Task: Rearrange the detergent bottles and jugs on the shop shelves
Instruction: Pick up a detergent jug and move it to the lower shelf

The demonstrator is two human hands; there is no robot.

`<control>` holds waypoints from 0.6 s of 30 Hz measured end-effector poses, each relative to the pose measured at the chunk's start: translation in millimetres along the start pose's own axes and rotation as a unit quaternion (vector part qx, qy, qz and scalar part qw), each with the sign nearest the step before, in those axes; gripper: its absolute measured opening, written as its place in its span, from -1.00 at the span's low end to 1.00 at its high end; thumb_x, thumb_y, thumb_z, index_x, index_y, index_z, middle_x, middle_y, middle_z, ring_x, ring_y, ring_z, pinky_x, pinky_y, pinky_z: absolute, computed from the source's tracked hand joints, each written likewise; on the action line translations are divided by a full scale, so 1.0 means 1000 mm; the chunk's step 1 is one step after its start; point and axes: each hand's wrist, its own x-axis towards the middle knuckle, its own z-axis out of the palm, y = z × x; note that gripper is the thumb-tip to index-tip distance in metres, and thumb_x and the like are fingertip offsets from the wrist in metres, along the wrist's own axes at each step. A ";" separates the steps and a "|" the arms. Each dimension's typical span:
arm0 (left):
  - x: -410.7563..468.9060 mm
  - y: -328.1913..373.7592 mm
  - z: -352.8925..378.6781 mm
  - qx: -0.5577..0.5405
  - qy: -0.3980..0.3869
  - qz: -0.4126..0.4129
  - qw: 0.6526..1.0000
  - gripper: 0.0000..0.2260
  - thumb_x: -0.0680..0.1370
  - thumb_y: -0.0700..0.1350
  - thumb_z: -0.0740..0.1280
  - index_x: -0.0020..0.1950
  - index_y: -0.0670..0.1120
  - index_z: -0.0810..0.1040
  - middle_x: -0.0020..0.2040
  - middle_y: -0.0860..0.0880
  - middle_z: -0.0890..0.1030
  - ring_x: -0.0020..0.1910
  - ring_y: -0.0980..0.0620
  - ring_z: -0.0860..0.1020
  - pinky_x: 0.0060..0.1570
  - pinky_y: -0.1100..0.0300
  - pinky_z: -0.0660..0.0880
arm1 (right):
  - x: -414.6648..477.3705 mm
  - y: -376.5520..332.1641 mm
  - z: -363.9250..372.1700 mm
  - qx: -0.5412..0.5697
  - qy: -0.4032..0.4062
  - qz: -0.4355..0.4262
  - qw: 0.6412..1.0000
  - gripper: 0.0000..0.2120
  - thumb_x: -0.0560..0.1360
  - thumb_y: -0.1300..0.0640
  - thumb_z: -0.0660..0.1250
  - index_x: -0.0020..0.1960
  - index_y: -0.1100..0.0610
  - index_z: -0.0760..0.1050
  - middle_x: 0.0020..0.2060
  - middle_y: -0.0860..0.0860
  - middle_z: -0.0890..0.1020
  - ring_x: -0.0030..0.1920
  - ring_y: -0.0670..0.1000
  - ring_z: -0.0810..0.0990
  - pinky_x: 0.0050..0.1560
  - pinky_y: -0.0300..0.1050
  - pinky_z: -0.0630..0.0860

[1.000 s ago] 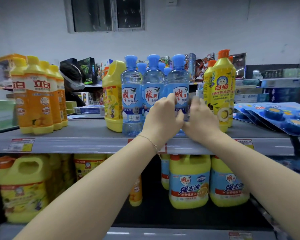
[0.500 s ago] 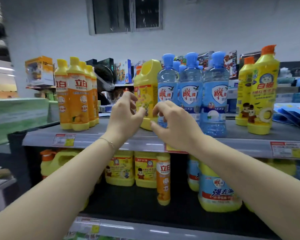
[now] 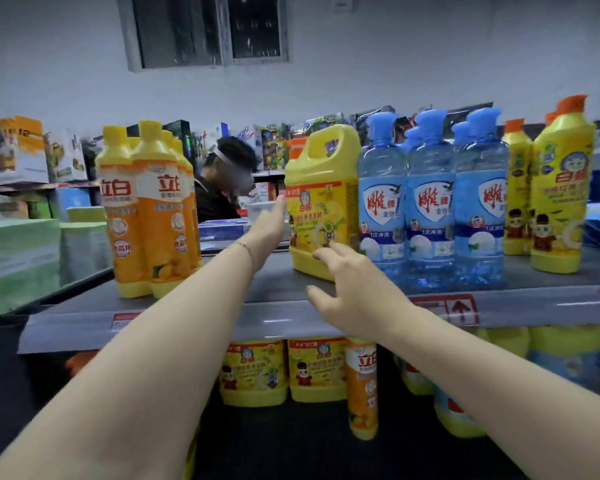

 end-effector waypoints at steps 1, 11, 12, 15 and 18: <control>0.004 0.000 0.002 -0.026 -0.011 -0.005 1.000 -0.38 0.61 0.27 -0.06 0.51 -0.12 0.24 0.48 -0.14 0.32 0.44 -0.12 0.30 0.43 -0.08 0.21 | 0.000 -0.001 0.000 -0.003 0.001 0.005 1.000 -0.58 0.55 0.04 0.25 0.36 0.15 0.34 0.37 0.10 0.38 0.37 0.11 0.34 0.29 -0.10 0.33; 0.012 -0.009 0.001 -0.127 -0.174 -0.009 0.976 -0.42 0.52 0.39 0.03 0.30 0.03 0.46 0.14 0.00 0.55 0.14 0.02 0.50 0.12 0.06 0.31 | 0.000 -0.001 0.001 0.047 0.020 0.075 0.996 -0.51 0.57 0.09 0.26 0.47 0.14 0.29 0.50 0.09 0.25 0.50 0.04 0.17 0.40 -0.22 0.12; 0.012 -0.010 -0.005 -0.114 -0.178 0.005 0.977 -0.46 0.51 0.38 0.07 0.28 0.04 0.44 0.14 0.01 0.55 0.13 0.02 0.49 0.18 0.04 0.28 | 0.000 0.000 0.001 0.048 0.019 0.086 0.995 -0.50 0.56 0.08 0.26 0.47 0.12 0.28 0.50 0.09 0.26 0.50 0.04 0.20 0.41 -0.18 0.16; 0.013 -0.016 -0.027 -0.058 -0.174 0.019 0.983 -0.40 0.38 0.44 0.25 0.26 0.08 0.45 0.23 -0.01 0.58 0.23 -0.04 0.50 0.35 -0.11 0.28 | 0.004 0.001 0.000 0.064 0.021 0.111 0.992 -0.46 0.54 0.08 0.29 0.48 0.08 0.25 0.40 0.06 0.40 0.11 -0.03 0.53 0.14 -0.22 0.42; 0.010 -0.021 -0.038 -0.049 -0.183 0.050 0.981 -0.59 0.39 0.17 0.46 0.17 0.05 0.56 0.12 0.00 0.67 0.08 0.01 0.63 0.21 -0.04 0.50 | 0.009 0.000 0.001 0.096 0.004 0.127 0.987 -0.44 0.54 0.12 0.29 0.50 0.03 0.20 0.33 0.02 0.44 -0.13 -0.04 0.56 -0.06 -0.21 0.50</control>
